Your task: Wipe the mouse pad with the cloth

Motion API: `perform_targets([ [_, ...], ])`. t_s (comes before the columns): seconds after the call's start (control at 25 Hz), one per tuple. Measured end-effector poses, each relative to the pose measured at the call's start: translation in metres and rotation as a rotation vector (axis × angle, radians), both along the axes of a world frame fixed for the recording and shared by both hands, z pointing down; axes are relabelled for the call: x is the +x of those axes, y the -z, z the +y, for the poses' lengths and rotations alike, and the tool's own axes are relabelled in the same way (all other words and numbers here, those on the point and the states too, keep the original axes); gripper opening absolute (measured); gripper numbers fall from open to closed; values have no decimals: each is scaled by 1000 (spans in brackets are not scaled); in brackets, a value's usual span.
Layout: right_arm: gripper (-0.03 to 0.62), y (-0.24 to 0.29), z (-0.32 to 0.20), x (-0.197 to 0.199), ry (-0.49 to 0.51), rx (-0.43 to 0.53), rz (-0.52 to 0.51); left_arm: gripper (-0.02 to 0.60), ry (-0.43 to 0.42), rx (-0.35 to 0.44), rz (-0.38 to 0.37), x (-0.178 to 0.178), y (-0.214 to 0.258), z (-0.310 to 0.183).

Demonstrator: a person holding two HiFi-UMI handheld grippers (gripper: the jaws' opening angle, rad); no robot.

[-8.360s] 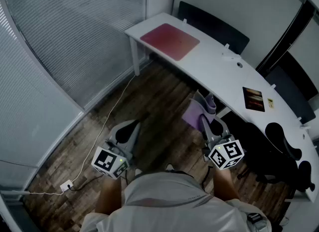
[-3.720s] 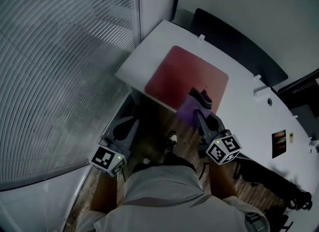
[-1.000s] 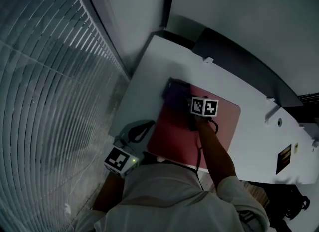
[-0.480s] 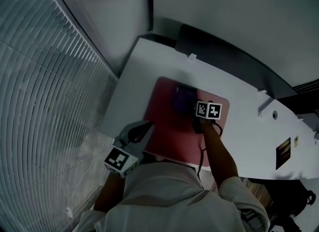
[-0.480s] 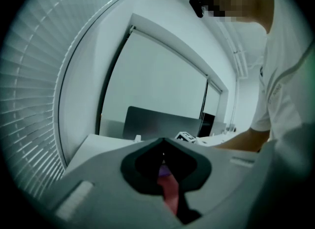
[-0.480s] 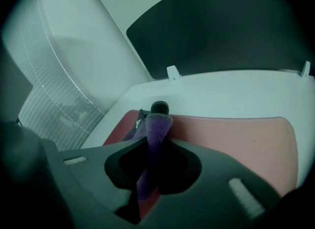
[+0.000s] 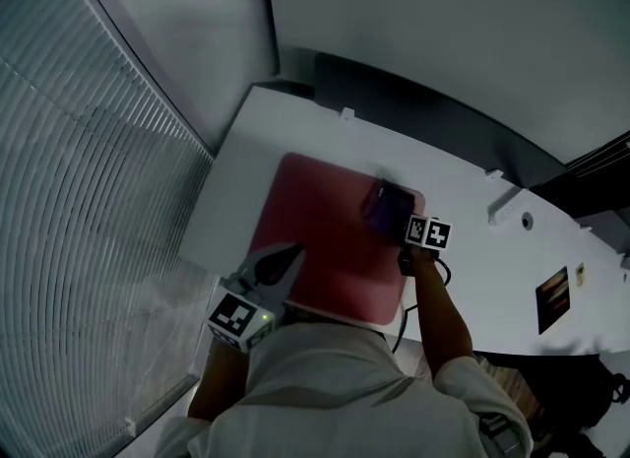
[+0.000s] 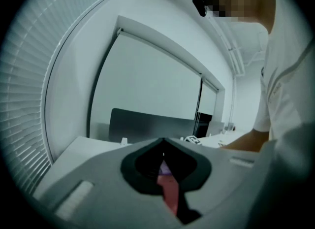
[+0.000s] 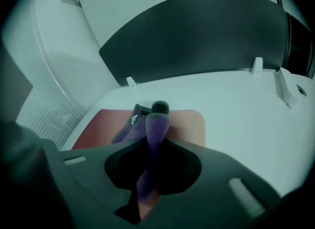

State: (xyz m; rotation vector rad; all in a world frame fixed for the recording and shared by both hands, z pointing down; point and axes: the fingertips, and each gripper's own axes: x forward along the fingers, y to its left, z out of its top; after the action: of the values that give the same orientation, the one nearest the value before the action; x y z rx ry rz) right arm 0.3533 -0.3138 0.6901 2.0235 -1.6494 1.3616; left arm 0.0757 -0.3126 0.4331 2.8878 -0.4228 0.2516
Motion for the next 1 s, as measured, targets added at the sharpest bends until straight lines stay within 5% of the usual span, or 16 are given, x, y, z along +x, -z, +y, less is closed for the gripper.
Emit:
perform_targets([
  [0.52, 46, 4, 99, 90, -156, 9, 110, 0, -12, 3, -23, 40, 1, 56],
  [0.76, 46, 68, 108, 42, -185, 209, 23, 0, -49, -8, -13, 37, -2, 59],
  [1.0, 46, 130, 60, -42, -39, 356, -27, 0, -80, 24, 5, 4, 9, 35],
])
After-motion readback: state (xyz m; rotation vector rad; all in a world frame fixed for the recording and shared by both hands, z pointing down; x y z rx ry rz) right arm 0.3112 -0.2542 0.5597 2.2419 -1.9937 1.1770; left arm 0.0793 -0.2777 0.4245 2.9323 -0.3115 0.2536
